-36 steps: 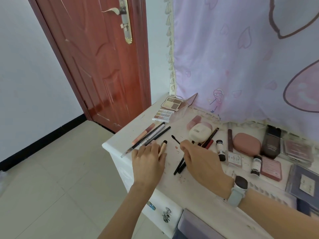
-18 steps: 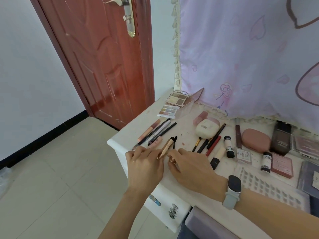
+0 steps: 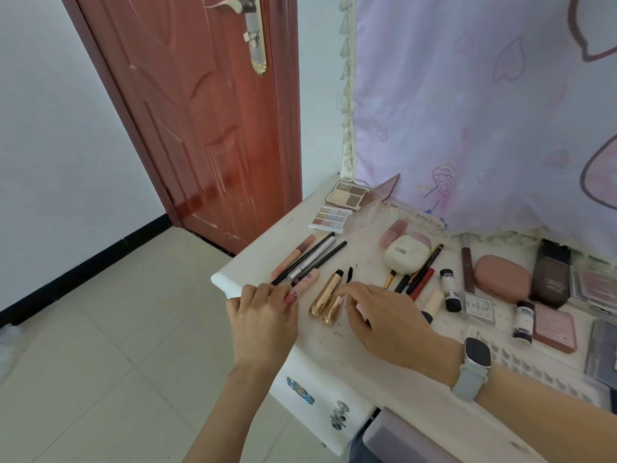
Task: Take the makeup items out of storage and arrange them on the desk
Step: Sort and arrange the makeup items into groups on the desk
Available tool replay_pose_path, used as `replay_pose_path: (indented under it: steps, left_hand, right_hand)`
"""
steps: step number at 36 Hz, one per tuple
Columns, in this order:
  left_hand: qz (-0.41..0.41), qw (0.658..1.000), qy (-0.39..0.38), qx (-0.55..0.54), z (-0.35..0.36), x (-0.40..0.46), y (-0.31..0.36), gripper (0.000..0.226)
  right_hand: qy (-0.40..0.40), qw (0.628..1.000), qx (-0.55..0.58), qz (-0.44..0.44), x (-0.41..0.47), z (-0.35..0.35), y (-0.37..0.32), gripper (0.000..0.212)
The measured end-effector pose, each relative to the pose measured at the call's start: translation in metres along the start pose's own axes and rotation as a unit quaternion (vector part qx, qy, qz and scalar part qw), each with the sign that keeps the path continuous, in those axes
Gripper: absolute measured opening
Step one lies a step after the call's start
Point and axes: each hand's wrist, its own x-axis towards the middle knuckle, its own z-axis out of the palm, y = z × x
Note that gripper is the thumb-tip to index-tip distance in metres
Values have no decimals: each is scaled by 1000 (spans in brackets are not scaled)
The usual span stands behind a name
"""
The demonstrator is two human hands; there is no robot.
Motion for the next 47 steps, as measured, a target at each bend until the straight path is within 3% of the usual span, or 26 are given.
replay_pose_path:
  steps: [6, 10, 16, 24, 27, 29, 32, 36, 38, 40, 45, 47]
  left_hand:
    - [-8, 1000, 17, -23, 1, 1, 3, 11]
    - [-25, 993, 77, -84, -7, -3, -1, 11]
    - [45, 973, 76, -212, -26, 7, 4, 23]
    - [99, 972, 5, -215, -42, 7, 14, 36]
    - [97, 973, 1, -211, -42, 7, 17, 40]
    - [76, 963, -33, -255, -43, 8, 18, 39]
    - [62, 929, -103, -350, -47, 10, 17, 30]
    - [34, 876, -196, -440, -54, 15, 15, 50]
    - [8, 849, -247, -466, -55, 19, 12, 49]
    - [13, 849, -275, -451, -57, 23, 8, 43]
    - [58, 890, -277, -358, -55, 24, 4, 26]
    - [57, 881, -287, -370, -53, 19, 6, 21]
  right_hand:
    - [31, 999, 34, 22, 5, -5, 2, 28]
    - [74, 986, 143, 39, 16, -11, -1, 24]
    - [-2, 913, 393, 114, 47, -24, -22, 21]
    - [13, 842, 517, 154, 48, -26, -34, 18]
    - [12, 848, 510, 145, 43, -29, -36, 16]
    - [29, 874, 469, 124, 40, -32, -34, 11]
    - [31, 920, 390, 38, 32, -38, -28, 10]
    - [-2, 958, 278, -69, 26, -49, -17, 20]
    - [-7, 969, 232, -84, 27, -51, -15, 24]
    - [-19, 967, 242, -75, 28, -48, -14, 22]
    - [-32, 945, 325, -20, 28, -37, -11, 13]
    - [-31, 937, 348, -6, 28, -35, -10, 14]
